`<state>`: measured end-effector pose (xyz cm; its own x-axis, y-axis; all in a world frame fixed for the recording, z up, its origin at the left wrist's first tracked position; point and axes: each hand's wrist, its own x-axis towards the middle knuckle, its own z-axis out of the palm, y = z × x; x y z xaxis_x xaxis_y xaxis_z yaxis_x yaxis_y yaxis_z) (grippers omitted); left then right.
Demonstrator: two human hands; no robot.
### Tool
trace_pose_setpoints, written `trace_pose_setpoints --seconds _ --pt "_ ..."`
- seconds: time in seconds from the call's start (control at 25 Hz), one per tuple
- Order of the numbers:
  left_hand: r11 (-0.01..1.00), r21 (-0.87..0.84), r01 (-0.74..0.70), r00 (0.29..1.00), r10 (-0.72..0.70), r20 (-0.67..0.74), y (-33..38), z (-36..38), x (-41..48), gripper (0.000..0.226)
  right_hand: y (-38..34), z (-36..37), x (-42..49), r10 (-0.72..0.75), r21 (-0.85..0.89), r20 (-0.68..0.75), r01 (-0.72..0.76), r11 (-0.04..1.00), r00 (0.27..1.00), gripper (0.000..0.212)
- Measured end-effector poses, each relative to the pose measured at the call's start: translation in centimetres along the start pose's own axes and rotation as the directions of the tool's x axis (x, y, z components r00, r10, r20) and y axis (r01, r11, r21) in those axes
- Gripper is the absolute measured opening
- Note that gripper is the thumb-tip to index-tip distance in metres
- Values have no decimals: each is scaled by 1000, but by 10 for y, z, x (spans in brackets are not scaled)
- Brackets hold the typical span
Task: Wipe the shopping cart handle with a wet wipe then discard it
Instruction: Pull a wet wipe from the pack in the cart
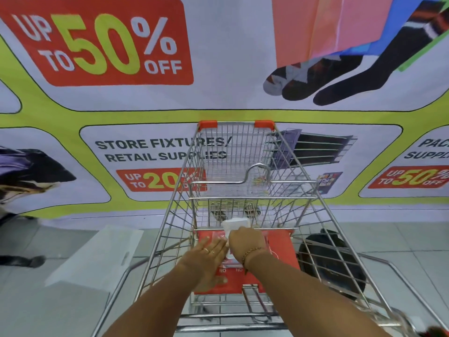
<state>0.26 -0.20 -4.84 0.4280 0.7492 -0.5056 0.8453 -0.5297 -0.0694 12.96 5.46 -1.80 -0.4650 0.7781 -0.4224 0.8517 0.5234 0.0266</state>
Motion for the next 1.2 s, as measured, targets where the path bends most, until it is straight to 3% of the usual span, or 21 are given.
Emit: trace_pose_setpoints --seconds 0.2,0.4,0.44,0.52,0.56,0.6,0.76,0.84,0.96,1.0,1.08,1.12,1.2 --pt "999 -41 28 1000 -27 10 4 -1 2 81 -7 6 4 234 237 19 -232 944 972 25" --pt "999 -25 20 1000 -20 13 3 -4 0 79 -5 -1 7 213 315 52 -218 924 976 21" --pt "1000 -18 20 1000 -20 10 2 -5 0 79 0 -5 9 197 410 85 -215 886 977 18" --pt "1000 -10 23 1000 -23 10 2 -5 -1 78 14 -11 12 156 685 183 -240 688 971 25" --pt "1000 -12 25 1000 -25 10 1 -6 -1 77 21 -15 13 153 767 226 -273 580 962 29" --pt "1000 -16 26 1000 -26 10 2 -6 -1 76 27 -17 14 157 783 259 -302 544 953 31" --pt "1000 10 24 1000 -25 8 2 -7 -2 77 30 -15 9 91 566 264 -231 791 960 31" --pt "1000 10 24 1000 -24 9 1 -7 -2 78 26 -12 6 16 503 213 -124 855 977 19" --pt "1000 -6 21 1000 -21 18 1 -8 -2 78 24 -10 4 -68 358 184 -3 934 981 37" --pt "1000 -9 24 999 -24 29 1 -9 -1 78 22 -10 6 -81 297 183 24 955 980 34" --pt "999 0 33 999 -32 44 2 -10 -1 78 20 -18 3 -76 317 196 10 948 978 18" --pt "999 8 35 998 -36 44 3 -11 -1 77 21 -25 -1 -77 428 213 -22 904 974 12" --pt "999 16 45 998 -46 43 3 -13 -2 76 25 -49 -17 -37 750 204 -132 648 978 31"
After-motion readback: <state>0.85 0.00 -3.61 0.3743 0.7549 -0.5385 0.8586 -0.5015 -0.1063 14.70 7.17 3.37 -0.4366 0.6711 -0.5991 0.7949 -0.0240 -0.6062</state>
